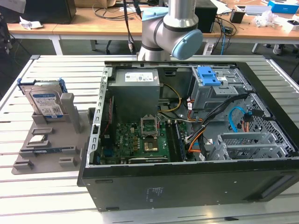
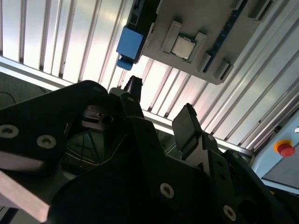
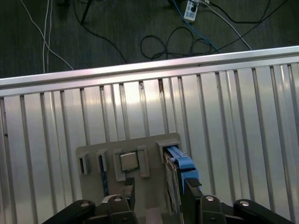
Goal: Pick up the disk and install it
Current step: 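Pick up the disk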
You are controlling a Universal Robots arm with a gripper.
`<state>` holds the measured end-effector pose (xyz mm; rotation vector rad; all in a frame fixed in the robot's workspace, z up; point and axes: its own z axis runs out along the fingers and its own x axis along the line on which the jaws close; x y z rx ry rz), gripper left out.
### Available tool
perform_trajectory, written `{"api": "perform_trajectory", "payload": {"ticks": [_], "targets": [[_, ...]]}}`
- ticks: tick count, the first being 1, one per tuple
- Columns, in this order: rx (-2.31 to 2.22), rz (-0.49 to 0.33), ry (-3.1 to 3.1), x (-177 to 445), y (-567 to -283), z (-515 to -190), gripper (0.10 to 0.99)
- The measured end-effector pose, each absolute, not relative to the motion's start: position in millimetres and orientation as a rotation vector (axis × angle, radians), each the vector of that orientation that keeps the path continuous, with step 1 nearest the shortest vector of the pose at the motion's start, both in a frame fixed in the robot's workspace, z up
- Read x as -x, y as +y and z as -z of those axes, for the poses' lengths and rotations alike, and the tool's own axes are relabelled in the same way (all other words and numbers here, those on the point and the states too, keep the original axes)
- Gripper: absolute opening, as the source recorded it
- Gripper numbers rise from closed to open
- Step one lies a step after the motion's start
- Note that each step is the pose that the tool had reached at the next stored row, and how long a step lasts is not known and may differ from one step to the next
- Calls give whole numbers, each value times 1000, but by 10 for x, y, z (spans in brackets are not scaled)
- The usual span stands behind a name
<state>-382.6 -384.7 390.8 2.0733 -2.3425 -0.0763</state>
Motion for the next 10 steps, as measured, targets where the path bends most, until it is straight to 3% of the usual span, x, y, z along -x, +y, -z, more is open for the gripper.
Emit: {"api": "perform_trajectory", "payload": {"ticks": [10], "targets": [[-2073,76,-2342,3585,-3762,-3855,541]]}}
